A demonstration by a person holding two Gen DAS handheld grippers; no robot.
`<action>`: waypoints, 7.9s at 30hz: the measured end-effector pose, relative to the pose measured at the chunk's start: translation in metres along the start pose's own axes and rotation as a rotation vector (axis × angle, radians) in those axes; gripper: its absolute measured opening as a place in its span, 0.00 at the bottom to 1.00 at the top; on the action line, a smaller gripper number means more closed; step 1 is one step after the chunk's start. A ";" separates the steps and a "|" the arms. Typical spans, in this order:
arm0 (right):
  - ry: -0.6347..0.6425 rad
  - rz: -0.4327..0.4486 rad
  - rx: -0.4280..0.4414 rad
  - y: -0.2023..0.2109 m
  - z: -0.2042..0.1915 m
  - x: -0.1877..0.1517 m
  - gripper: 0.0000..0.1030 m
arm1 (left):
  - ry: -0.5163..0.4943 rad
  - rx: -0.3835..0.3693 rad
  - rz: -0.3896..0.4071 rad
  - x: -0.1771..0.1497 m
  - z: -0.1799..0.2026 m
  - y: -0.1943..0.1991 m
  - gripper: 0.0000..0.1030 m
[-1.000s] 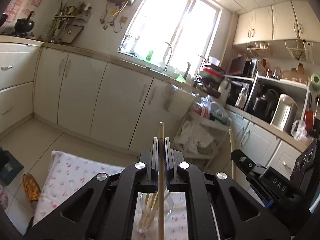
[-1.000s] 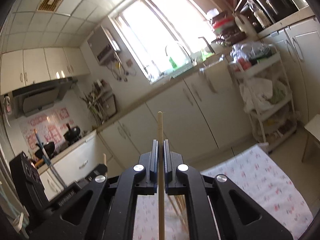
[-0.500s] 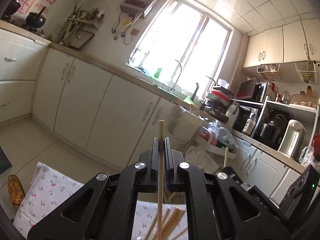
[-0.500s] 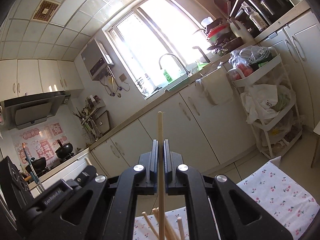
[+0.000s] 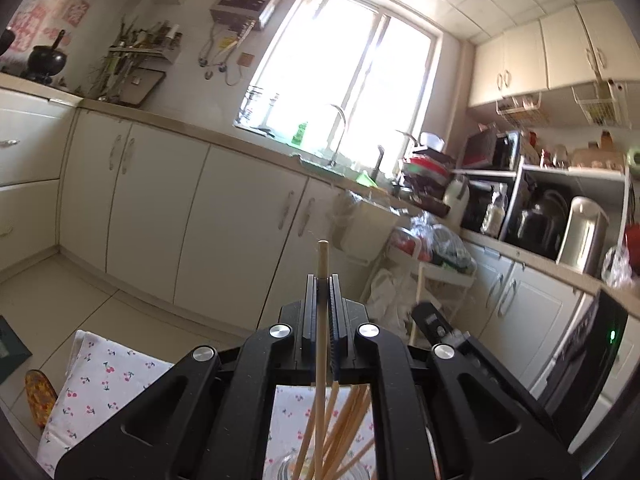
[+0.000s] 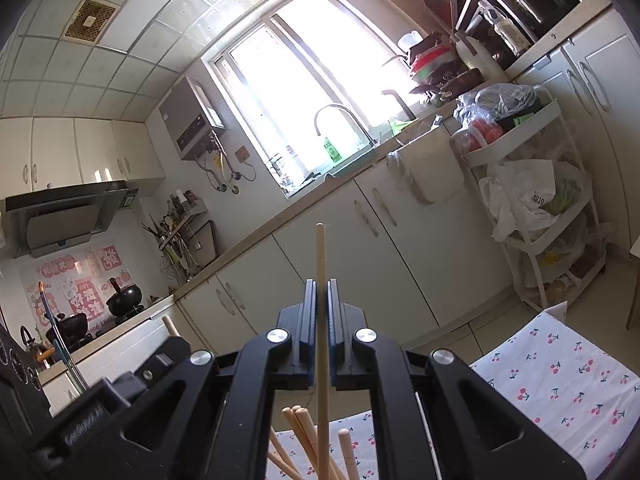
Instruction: Organize utensils
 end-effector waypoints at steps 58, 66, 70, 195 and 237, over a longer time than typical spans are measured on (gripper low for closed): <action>0.514 -0.665 0.044 0.108 -0.115 -0.100 0.64 | 0.108 0.407 -0.278 -0.074 -0.141 0.176 0.78; 0.517 -0.626 0.064 0.117 -0.124 -0.090 0.72 | 0.127 0.421 -0.274 -0.075 -0.155 0.212 0.78; 0.513 -0.641 0.071 0.117 -0.127 -0.089 0.72 | 0.129 0.406 -0.271 -0.072 -0.149 0.212 0.78; 0.224 -0.420 -0.213 0.389 -0.203 -0.007 0.93 | -0.175 0.388 -0.301 -0.009 -0.022 0.422 0.93; 0.243 -0.381 -0.193 0.400 -0.213 0.004 0.93 | -0.177 0.370 -0.253 0.005 -0.008 0.438 0.93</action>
Point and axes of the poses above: each gripper's, at about its wrist camera, not at the fingertips, and y roughly against the way its jaws point, z to its right, x to its top, the point moved 5 cm from there along -y, roughly the way its jaws point, and after that the axes turned 9 degrees about x, right-handed, at the moved point
